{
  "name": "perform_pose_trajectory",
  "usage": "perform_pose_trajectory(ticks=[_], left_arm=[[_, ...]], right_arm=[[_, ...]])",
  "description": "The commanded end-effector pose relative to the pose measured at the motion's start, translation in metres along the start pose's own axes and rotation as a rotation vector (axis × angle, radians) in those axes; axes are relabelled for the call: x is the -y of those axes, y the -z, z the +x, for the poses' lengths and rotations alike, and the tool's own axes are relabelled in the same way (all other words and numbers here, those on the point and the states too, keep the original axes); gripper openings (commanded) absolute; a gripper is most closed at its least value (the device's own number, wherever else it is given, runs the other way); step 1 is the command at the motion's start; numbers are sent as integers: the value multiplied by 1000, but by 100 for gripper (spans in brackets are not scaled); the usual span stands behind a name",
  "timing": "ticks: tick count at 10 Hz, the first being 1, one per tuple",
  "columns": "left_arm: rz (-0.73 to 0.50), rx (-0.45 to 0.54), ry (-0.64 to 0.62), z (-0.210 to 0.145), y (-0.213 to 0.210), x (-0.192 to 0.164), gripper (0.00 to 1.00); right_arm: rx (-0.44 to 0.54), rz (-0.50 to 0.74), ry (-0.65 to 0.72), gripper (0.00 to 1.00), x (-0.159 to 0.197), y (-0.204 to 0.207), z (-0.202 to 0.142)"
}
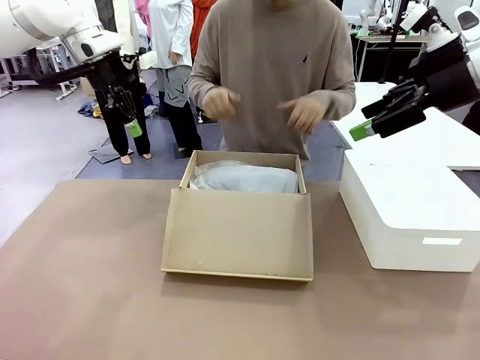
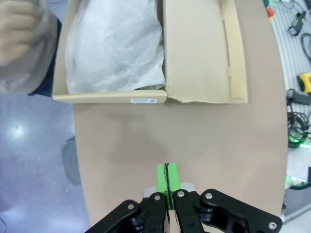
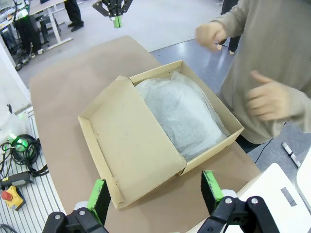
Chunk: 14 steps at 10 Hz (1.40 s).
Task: Pack the shoes into the box.
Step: Close the Shoes Box.
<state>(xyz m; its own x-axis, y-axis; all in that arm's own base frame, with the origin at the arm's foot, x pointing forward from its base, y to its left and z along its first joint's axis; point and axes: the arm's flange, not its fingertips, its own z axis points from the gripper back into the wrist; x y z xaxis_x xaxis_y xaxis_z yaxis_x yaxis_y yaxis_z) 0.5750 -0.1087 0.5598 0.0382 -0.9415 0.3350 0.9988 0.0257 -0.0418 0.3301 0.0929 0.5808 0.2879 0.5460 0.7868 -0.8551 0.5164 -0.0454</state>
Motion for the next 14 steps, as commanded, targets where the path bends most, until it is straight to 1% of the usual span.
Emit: perform_pose_trajectory(ticks=[1, 2, 7, 8, 9, 13, 14], left_arm=[[-3, 42, -8, -5, -9, -2, 0], [0, 0, 0, 0, 0, 0, 0], [-3, 6, 0, 1, -1, 0, 0], [-39, 67, -7, -5, 1, -4, 0], [-76, 114, -39, -15, 6, -9, 0], [-203, 259, -135, -53, 37, -29, 0], [-218, 277, -153, -61, 45, -33, 0]], right_arm=[[18, 12, -11, 100, 2, 0, 0], [18, 12, -11, 100, 2, 0, 0], [18, 12, -11, 100, 2, 0, 0], [18, 12, -11, 100, 2, 0, 0], [18, 12, -11, 100, 2, 0, 0], [18, 12, -11, 100, 2, 0, 0], [18, 12, -11, 100, 2, 0, 0]])
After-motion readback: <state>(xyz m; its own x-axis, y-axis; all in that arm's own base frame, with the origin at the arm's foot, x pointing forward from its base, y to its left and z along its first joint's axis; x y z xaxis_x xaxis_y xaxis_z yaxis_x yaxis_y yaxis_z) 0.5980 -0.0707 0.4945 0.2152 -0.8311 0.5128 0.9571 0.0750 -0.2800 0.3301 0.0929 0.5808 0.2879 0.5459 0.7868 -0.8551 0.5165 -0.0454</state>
